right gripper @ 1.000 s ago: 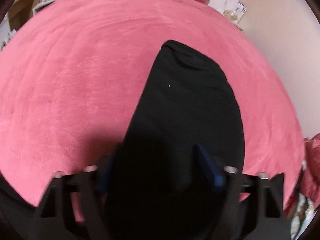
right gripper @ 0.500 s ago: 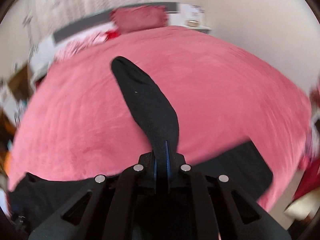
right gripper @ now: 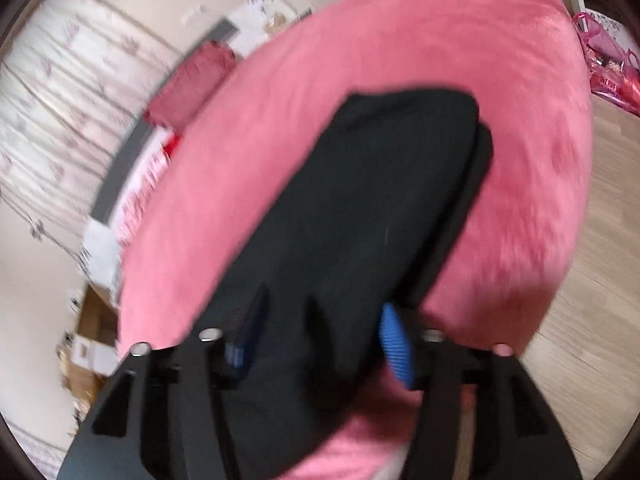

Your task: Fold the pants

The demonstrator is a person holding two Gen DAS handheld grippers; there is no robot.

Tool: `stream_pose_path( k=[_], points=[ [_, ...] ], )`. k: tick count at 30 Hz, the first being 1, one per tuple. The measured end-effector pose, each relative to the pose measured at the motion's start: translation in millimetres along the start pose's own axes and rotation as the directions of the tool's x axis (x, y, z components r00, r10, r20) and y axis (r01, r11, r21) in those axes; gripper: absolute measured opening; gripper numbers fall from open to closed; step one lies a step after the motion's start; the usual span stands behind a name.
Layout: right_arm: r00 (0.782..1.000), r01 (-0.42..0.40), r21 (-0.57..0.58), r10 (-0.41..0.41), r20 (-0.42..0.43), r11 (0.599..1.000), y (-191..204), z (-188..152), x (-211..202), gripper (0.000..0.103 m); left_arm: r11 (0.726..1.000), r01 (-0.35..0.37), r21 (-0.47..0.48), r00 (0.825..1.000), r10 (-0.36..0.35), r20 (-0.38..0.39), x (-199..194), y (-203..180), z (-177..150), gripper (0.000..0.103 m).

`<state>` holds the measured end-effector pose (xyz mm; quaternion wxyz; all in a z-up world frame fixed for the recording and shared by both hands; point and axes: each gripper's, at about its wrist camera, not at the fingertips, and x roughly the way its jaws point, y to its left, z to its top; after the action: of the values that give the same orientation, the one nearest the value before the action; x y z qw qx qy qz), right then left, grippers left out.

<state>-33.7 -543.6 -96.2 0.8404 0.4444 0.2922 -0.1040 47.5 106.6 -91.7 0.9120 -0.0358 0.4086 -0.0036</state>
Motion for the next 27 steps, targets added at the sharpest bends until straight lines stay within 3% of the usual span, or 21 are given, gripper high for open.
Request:
stream_pose_path(
  k=[3, 5, 6, 7, 8, 10, 13, 17, 18, 20, 21, 22, 24, 27],
  points=[
    [1.000, 0.003, 0.082, -0.004, 0.019, 0.997, -15.4, 17.1, 0.3, 0.057, 0.999, 0.044, 0.010, 0.999, -0.044, 0.016, -7.6, -14.4, 1.3, 0.099],
    [1.000, -0.009, 0.156, 0.006, 0.023, 0.988, -29.9, 27.0, 2.8, 0.050, 0.996, 0.069, 0.053, 0.998, -0.070, 0.011, -8.3, -28.8, 2.9, 0.099],
    [1.000, -0.006, 0.193, 0.002, 0.020, 0.981, -36.9, 34.3, 6.4, 0.034, 0.992, 0.086, 0.092, 0.996, -0.087, 0.000, -6.5, -38.7, 3.3, 0.099],
    [1.000, 0.002, 0.207, -0.005, 0.013, 0.978, -40.8, 40.2, 7.5, 0.008, 0.990, 0.090, 0.113, 0.996, -0.089, -0.010, -4.9, -43.7, 2.7, 0.099],
    [1.000, 0.008, 0.209, -0.010, 0.008, 0.978, -38.4, 45.0, 10.1, 0.006, 0.987, 0.088, 0.136, 0.996, -0.086, -0.024, -1.7, -48.9, 1.7, 0.099],
    [0.999, 0.004, 0.165, -0.010, 0.036, 0.986, -32.9, 51.8, -3.5, 0.006, 0.979, 0.073, 0.189, 0.994, -0.057, -0.092, 11.9, -58.8, -3.6, 0.099],
    [0.996, 0.029, 0.056, -0.034, 0.083, 0.998, -23.4, 55.6, -19.3, 0.006, 0.977, 0.055, 0.206, 0.994, -0.034, -0.101, 15.9, -61.8, -5.4, 0.099],
    [0.988, 0.155, 0.137, -0.157, -0.001, 0.978, -56.2, 43.8, 2.0, 0.007, 0.977, 0.056, 0.206, 0.994, -0.035, -0.102, 15.7, -61.9, -7.3, 0.099],
    [0.991, 0.134, 0.164, -0.135, -0.002, 0.977, -63.9, 41.0, 2.9, 0.007, 0.976, 0.055, 0.209, 0.994, -0.034, -0.102, 15.2, -61.9, -7.6, 0.099],
    [0.988, 0.149, 0.144, -0.153, 0.021, 0.978, -57.4, 38.4, -7.0, 0.018, 0.976, 0.060, 0.208, 0.993, -0.036, -0.113, 13.4, -61.8, -7.5, 0.099],
    [0.980, 0.190, 0.116, -0.195, 0.033, 0.975, -51.6, 39.3, -12.1, 0.028, 0.977, 0.063, 0.204, 0.992, -0.038, -0.122, 11.7, -60.9, -6.0, 0.099],
    [0.963, 0.258, 0.073, -0.263, 0.067, 0.963, -41.5, 39.3, -21.5, 0.045, 0.978, 0.065, 0.200, 0.991, -0.039, -0.130, 10.0, -61.4, -4.3, 0.099],
    [0.934, 0.321, -0.011, -0.315, 0.171, 0.947, -19.1, 36.6, -36.9, 0.050, 0.980, 0.070, 0.186, 0.989, -0.044, -0.142, 8.0, -62.4, 2.0, 0.099],
    [0.912, 0.373, -0.221, -0.312, 0.267, 0.901, 25.4, 31.6, -37.4, 0.050, 0.985, 0.119, 0.127, 0.988, -0.104, -0.116, 3.3, -65.7, 19.5, 0.099]
  ],
)
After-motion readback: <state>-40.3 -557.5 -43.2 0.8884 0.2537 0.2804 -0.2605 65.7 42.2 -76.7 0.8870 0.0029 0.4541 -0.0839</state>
